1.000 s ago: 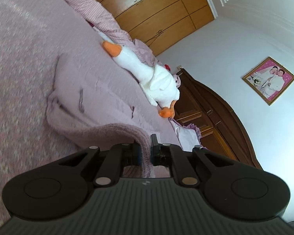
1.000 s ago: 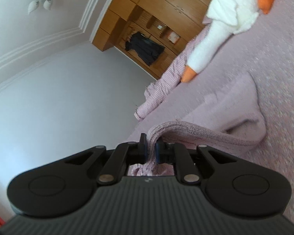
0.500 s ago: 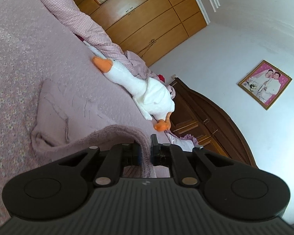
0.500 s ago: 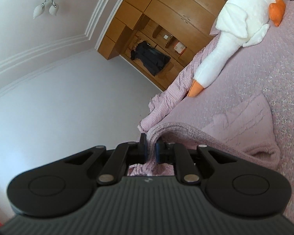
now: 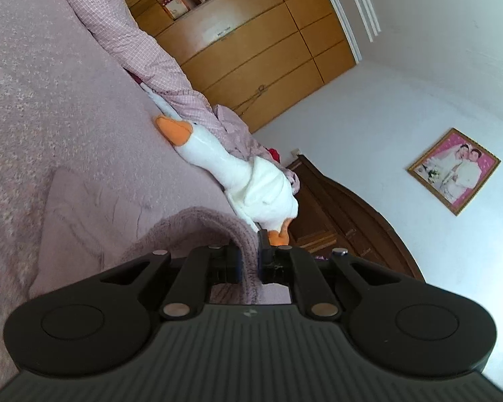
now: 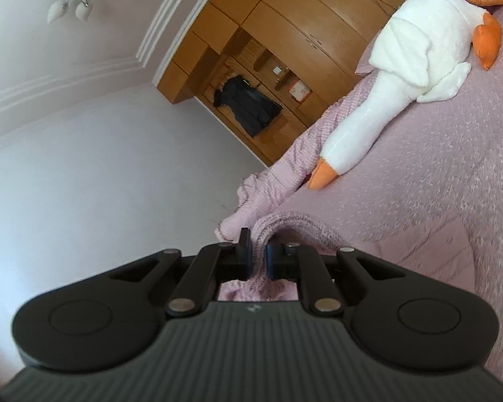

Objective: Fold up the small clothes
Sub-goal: 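Lift the hem with both tools and fold it over toward the collar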

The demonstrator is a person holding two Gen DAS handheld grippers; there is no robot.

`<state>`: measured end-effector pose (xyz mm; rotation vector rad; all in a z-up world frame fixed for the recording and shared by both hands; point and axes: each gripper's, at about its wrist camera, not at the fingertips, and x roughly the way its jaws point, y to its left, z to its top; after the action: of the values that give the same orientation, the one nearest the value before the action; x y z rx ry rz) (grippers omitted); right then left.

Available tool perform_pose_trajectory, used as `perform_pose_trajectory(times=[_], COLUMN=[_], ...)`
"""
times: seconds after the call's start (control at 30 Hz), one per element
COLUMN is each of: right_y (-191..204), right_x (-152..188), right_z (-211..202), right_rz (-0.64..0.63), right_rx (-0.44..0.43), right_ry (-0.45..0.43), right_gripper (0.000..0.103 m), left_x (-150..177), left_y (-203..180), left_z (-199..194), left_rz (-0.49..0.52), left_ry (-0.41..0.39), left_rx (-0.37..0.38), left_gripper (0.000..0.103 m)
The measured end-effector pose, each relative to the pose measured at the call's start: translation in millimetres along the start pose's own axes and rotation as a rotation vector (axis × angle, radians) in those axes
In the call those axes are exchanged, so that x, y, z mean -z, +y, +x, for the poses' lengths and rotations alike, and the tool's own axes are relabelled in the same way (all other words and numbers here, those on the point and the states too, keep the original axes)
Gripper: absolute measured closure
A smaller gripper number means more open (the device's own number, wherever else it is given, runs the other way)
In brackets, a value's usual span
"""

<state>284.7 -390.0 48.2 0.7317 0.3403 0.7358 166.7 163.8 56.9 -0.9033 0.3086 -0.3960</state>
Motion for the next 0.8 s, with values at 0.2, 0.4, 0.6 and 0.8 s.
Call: perform_pose_trajectory(times=[0.2, 0.4, 0.6, 0.8], right_y=[-8, -29, -42, -64], right_x=[-11, -11, -9, 0], right_z=[21, 39, 55, 65], right_rz=[-0.027, 0.041, 0.014, 0.039], right_rx=[0.01, 0.02, 0.086, 0.121], right_ry=[0.002, -0.005, 0.045, 0.044], right_gripper=[0.091, 0.091, 0.091, 0.091], left_x=[-12, -19, -21, -31], left_y=[14, 38, 59, 82], left_z=[33, 45, 56, 76], left_rz=[-0.007, -0.036, -0.057, -0.039], left_ry=[-0.009, -0.021, -0.032, -0.014], left_rx=[-0.006, -0.021, -0.032, -0.08], left_gripper=[0.095, 0.095, 0.095, 0.095])
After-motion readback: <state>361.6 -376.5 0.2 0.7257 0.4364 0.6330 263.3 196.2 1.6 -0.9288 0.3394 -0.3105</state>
